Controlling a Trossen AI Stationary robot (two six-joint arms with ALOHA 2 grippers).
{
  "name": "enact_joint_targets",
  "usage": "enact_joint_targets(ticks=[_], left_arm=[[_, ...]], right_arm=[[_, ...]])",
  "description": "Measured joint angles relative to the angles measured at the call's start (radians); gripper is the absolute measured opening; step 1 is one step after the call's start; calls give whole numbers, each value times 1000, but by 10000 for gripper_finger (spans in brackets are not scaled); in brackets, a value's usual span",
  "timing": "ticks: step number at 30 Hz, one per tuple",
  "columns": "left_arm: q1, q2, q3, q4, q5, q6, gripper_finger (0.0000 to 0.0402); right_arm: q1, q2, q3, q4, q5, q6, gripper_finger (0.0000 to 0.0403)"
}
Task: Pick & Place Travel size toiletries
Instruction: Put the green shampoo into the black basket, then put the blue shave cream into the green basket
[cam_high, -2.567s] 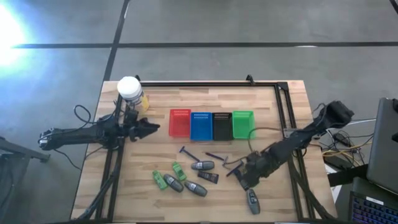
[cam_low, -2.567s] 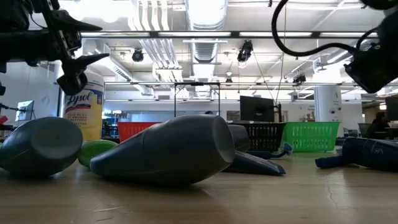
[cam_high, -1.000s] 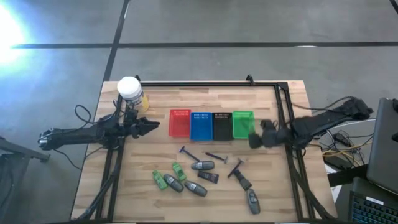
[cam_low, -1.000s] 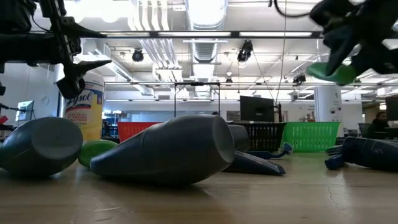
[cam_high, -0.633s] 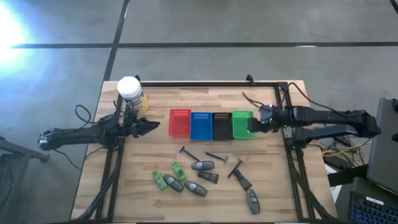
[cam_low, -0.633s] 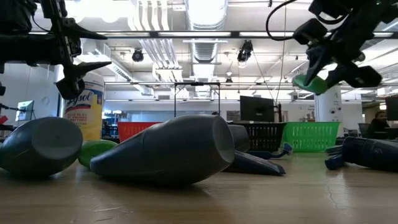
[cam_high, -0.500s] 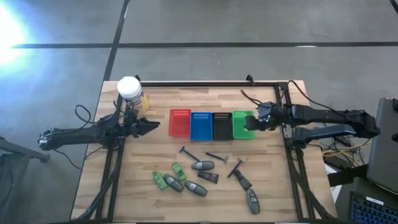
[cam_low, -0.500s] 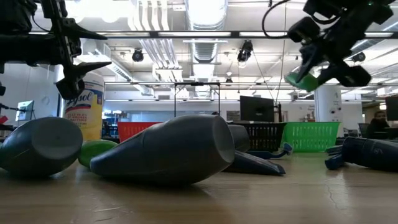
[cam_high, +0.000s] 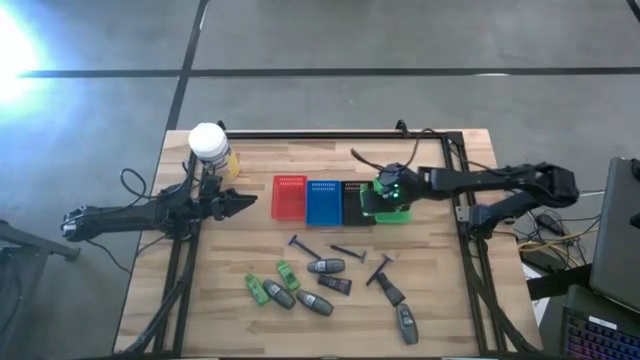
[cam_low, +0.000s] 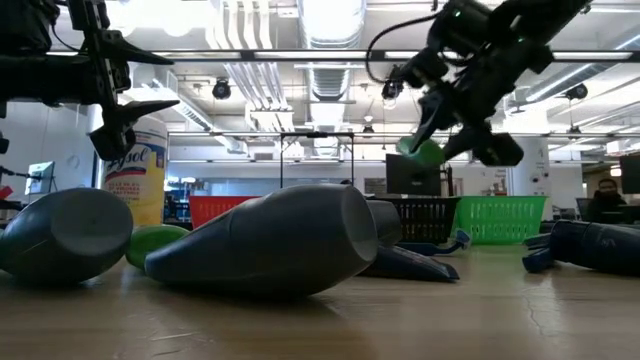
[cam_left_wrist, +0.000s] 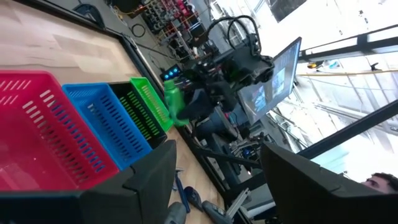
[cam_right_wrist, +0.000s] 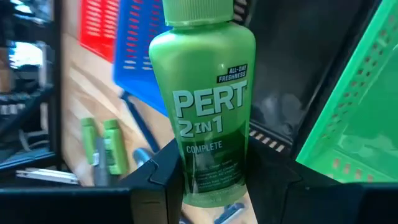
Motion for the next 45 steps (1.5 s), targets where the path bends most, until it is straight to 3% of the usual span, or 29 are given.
enact_joint_targets(ticks=[13,20,27,32,37,45], left_arm=[[0,0,0,0,-1,-12,238],[0,0,0,0,0,-16,238],[0,0,0,0,2,-17,238],[0,0,0,0,3,-17,238],[0,0,0,0,3,-17,238],[0,1,0,-4,2,-19,238]], right_arm=[[-30,190,59,78,41,18,167],[-21,153,61,69,30,17,235],[28,32,61,-5,23,-22,286],[120,-57,61,-291,15,-111,298],[289,-89,60,-559,9,-113,288],[547,-4,59,-475,-9,17,278]])
